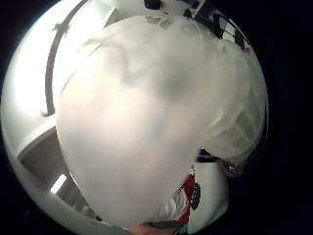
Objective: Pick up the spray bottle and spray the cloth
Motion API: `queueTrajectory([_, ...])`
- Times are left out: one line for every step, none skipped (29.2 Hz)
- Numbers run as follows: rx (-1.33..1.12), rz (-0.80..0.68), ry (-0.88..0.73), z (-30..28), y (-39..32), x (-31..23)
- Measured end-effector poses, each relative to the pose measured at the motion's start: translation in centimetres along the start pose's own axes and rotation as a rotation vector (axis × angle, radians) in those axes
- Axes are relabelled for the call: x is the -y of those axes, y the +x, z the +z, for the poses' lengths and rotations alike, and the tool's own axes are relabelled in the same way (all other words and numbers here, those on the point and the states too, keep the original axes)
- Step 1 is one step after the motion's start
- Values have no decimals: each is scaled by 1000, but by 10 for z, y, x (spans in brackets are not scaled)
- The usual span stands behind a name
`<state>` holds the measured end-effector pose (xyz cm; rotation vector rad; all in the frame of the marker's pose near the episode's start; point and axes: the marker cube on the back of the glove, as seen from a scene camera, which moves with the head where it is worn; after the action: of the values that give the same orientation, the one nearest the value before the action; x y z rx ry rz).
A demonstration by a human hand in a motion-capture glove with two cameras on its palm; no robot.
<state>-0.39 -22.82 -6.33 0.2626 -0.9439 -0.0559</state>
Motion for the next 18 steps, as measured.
queueTrajectory([6, 2, -6, 10, 1, 2])
queueTrajectory([12, 2, -12, 19, 2, 5])
queueTrajectory([18, 0, -16, 28, 4, 8])
queueTrajectory([24, -4, -19, 37, 6, 10])
queueTrajectory([30, -7, -21, 44, 9, 13])
queueTrajectory([36, -11, -22, 50, 14, 15])
queueTrajectory([43, -13, -21, 55, 21, 17])
queueTrajectory([51, -11, -20, 60, 29, 17])
queueTrajectory([59, -4, -19, 64, 39, 16])
queueTrajectory([66, 13, -17, 68, 50, 13])
queueTrajectory([72, 35, -15, 72, 60, 10])
queueTrajectory([75, 60, -13, 76, 68, 7])
queueTrajectory([75, 82, -13, 80, 75, 5])
queueTrajectory([73, 96, -13, 84, 81, 4])
queueTrajectory([69, 101, -14, 87, 85, 5])
queueTrajectory([64, 100, -16, 90, 90, 6])
queueTrajectory([59, 95, -16, 92, 93, 8])
queueTrajectory([57, 89, -16, 93, 96, 10])
